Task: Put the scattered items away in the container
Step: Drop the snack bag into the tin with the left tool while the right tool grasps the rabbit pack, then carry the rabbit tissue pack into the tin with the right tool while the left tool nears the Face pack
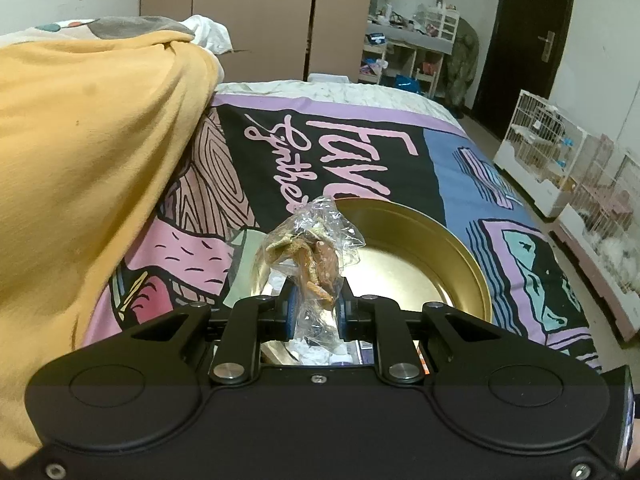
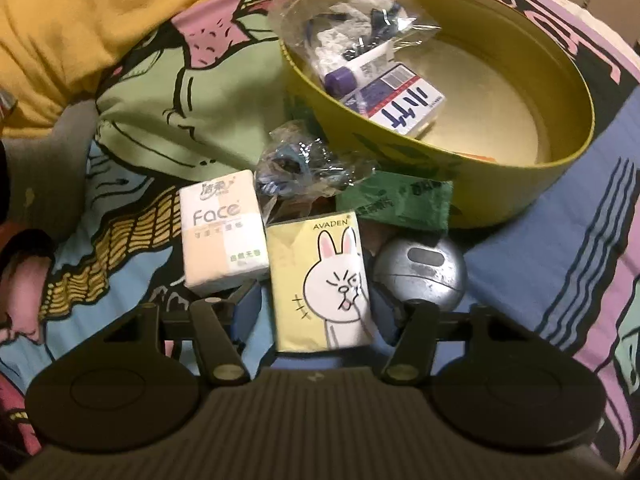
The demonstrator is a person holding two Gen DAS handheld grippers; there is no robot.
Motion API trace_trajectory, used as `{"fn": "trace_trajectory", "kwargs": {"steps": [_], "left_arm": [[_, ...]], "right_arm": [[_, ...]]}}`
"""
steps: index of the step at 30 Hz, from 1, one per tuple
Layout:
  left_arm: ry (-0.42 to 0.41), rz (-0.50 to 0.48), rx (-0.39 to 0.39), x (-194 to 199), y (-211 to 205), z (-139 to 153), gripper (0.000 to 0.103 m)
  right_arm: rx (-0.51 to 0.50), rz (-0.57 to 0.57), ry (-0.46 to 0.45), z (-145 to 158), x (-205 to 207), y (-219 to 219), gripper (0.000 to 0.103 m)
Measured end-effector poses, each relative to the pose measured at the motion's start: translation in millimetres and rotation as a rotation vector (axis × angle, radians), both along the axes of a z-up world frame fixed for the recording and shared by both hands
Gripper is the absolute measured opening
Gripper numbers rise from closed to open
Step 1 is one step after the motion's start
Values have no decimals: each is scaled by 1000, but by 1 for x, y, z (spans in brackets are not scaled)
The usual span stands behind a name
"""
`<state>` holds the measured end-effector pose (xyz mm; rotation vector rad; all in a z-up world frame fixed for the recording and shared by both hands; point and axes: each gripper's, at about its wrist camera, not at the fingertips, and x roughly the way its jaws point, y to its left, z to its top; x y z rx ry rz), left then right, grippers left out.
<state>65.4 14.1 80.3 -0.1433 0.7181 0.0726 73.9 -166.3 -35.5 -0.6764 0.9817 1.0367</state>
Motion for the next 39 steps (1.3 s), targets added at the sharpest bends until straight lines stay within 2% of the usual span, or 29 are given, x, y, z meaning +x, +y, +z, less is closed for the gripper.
{"fn": "trace_trajectory", "kwargs": {"steps": [6,12,18,19,20,21,22,24,26,29,35,39], "left_arm": [[-7,-27,29,5,-11,-1,17],[-24,-49,70,7,-20,1,17],[-25,-82,40,18,-28,0,18],[-25,-79,46,21,-30,-2,26],[-23,-74,53,26,-31,-4,40],[-22,-72,58,29,-32,-7,72],[-36,-58,64,28,-32,-9,91],[-74,-41,91,24,-33,-11,93],[-55,-50,110,23,-33,-12,93],[-25,-65,48,18,-24,-13,93],[29,-97,-30,10,-9,-19,93],[80,-163,-31,4,-12,-27,93]], "right_arm": [[-5,-24,20,-6,2,-2,51],[45,-93,43,9,2,-16,50],[73,-104,67,27,-6,-28,50],[74,-104,63,29,-8,-30,50],[75,-103,61,31,-10,-30,50],[78,-104,60,33,-12,-31,50],[82,-107,60,35,-14,-32,50],[89,-114,55,40,-17,-35,50],[95,-124,54,44,-19,-38,50],[98,-145,69,47,-19,-41,50],[109,-197,103,52,-17,-45,50],[107,-224,101,55,-17,-47,50]]}}
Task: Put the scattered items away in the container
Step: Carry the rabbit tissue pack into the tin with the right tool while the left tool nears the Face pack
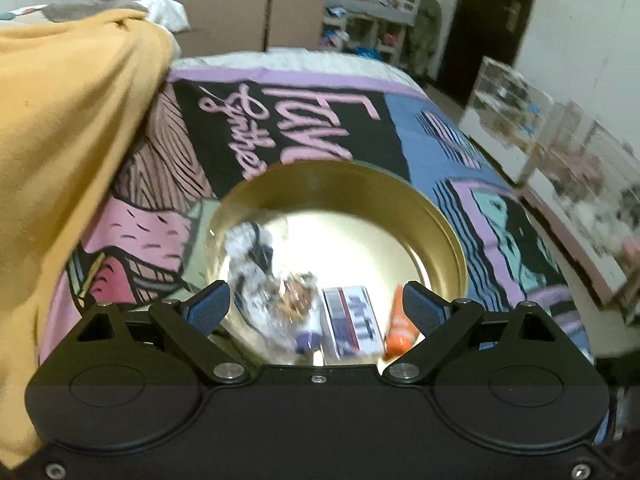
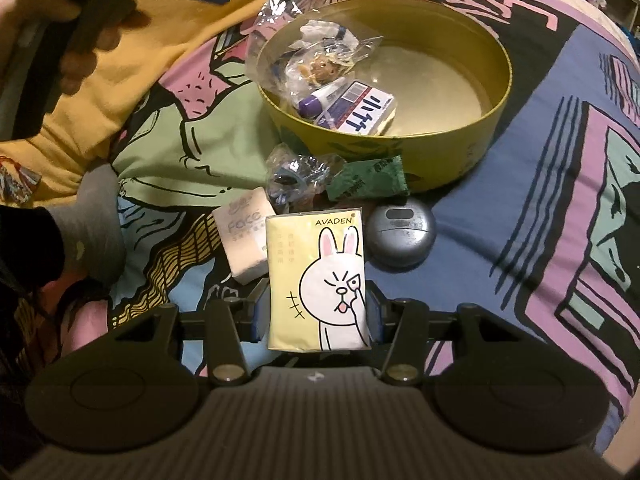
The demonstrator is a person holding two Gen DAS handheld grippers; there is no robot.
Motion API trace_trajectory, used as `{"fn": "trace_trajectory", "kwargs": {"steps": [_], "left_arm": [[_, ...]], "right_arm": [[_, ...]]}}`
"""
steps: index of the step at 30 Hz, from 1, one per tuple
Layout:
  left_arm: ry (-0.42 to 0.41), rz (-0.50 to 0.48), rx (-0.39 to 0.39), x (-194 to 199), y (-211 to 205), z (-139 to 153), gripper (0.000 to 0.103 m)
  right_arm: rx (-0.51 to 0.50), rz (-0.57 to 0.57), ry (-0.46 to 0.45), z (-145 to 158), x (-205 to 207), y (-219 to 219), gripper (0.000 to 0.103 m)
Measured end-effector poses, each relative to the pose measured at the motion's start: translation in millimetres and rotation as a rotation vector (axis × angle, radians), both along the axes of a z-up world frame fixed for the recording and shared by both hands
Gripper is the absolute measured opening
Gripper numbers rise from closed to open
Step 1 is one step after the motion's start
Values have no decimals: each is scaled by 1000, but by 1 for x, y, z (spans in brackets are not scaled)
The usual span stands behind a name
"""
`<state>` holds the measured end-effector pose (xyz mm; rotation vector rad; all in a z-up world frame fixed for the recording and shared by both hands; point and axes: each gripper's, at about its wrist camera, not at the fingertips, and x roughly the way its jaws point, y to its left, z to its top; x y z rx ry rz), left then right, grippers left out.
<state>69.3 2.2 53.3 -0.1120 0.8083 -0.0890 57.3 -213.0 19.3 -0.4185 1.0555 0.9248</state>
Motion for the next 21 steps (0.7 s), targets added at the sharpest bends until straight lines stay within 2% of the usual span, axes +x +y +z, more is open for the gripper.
{"fn": "trace_trajectory", "kwargs": {"steps": [5,13,21], "left_arm": [[58,-100,24,-9,-14,-15,93],[178,-218,-2,-22,-30,-41,87],[245,-275,13,-36,-39,-57,87]], "right_arm": [[-3,-27,-8,5,-1,-3,50],[-9,-63,-29,15,-2,-9,50],[7,-102,-48,29,-3,-13,50]]}}
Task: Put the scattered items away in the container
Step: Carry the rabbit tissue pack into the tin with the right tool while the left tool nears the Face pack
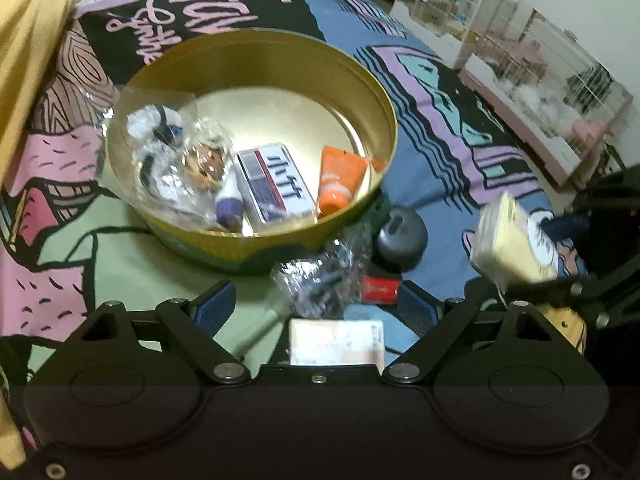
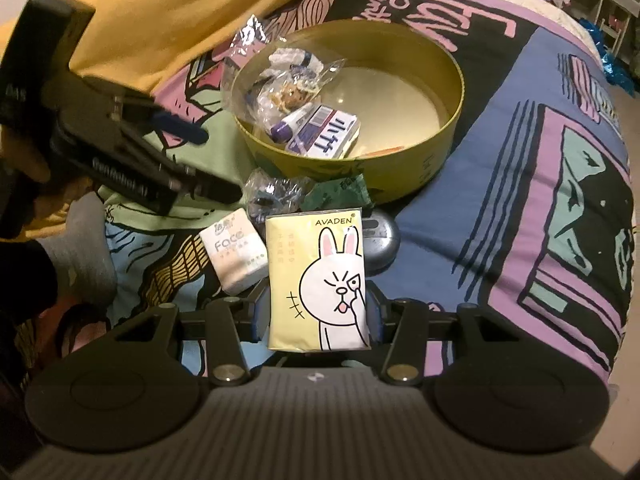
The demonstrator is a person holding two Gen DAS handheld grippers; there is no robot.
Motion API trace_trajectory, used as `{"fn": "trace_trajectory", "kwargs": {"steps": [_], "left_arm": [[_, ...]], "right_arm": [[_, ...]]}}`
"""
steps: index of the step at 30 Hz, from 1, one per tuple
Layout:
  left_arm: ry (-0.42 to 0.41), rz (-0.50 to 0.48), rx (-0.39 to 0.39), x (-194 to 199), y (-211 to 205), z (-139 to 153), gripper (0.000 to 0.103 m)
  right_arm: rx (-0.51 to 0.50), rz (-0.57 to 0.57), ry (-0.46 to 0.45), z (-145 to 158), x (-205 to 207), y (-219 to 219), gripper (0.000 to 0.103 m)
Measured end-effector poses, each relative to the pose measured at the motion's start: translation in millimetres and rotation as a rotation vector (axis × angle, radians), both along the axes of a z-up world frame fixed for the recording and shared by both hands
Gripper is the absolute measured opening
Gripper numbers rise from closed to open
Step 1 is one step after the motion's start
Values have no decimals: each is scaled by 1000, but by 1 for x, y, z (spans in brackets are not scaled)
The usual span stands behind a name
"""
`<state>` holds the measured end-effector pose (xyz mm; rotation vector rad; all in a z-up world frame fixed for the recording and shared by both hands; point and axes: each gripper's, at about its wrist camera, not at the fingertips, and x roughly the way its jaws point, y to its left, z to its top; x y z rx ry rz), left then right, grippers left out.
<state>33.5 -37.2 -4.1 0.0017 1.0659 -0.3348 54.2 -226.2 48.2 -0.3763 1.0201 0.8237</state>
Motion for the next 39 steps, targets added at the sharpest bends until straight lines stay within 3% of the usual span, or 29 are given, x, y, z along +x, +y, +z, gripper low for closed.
{"fn": "trace_trajectory", "kwargs": {"steps": [10,23,39], "left_arm": [[98,-61,64,-9,-14,-31,87],[114,-54,60,-10,-13,-37,87],[152,-71,79,-3,-19,-54,87]], "right_arm": [[46,-32,-57,28,3,-1,50],[116,-24,-92,60,8,4,50],[153,-7,-102,64,29,27,50]]}}
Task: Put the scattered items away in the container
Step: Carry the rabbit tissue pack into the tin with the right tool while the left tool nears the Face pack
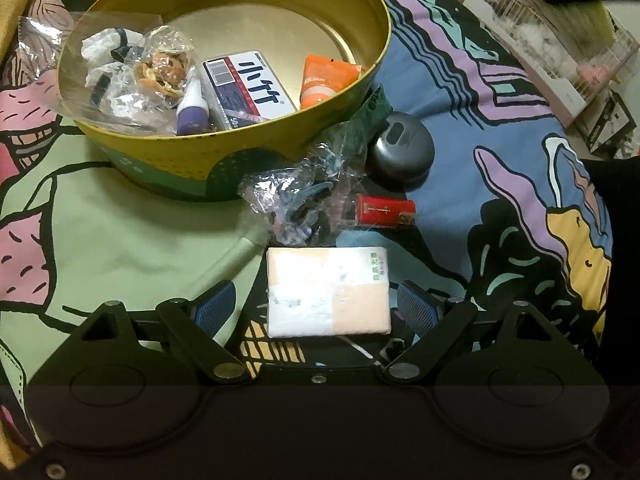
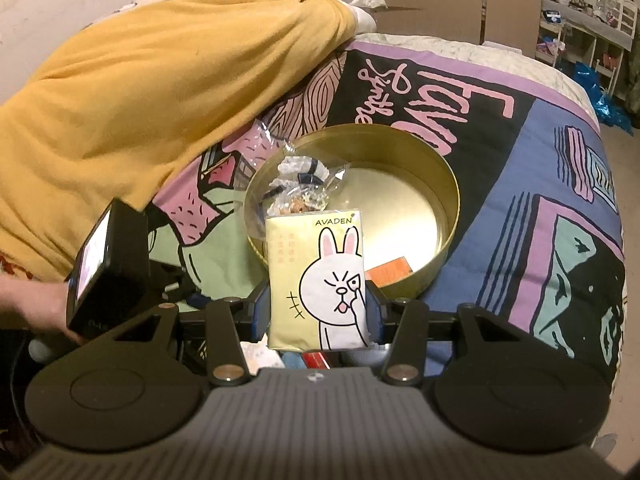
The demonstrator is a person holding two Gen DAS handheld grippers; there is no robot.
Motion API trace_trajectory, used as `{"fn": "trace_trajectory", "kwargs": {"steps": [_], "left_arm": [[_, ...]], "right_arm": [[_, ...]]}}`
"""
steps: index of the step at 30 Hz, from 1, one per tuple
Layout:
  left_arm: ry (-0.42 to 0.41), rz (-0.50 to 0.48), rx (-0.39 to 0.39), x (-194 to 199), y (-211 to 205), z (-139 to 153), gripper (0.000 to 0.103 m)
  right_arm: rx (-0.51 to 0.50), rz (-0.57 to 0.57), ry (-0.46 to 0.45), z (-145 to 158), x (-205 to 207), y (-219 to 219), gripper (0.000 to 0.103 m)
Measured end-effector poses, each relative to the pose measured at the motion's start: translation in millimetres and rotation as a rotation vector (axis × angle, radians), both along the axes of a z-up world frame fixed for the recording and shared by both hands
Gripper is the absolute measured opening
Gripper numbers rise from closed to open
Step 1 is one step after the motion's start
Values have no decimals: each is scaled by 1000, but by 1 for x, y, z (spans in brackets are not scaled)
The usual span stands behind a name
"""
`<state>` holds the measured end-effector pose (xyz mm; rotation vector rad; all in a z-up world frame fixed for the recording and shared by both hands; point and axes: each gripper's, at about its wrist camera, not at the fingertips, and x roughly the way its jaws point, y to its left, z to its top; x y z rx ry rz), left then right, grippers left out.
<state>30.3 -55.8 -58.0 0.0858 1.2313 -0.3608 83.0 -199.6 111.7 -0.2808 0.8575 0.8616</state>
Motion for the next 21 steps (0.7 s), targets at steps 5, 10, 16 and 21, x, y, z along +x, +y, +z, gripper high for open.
{"fn": "trace_trajectory", "kwargs": {"steps": [5,10,16,21], "left_arm": [[8,-3,0,2,-2,-3,87],[15,-9,0,4,-4,-6,87],[22,-11,-5,5,-6,-7,87],[32,-20,2,6,-8,-11,87]], "right_arm": [[2,-1,0,-2,13,12,50],[3,5,2,-5,26,25,50],[2,0,5,-7,37,36,50],[5,-16,-3,-7,46,46,51]]}}
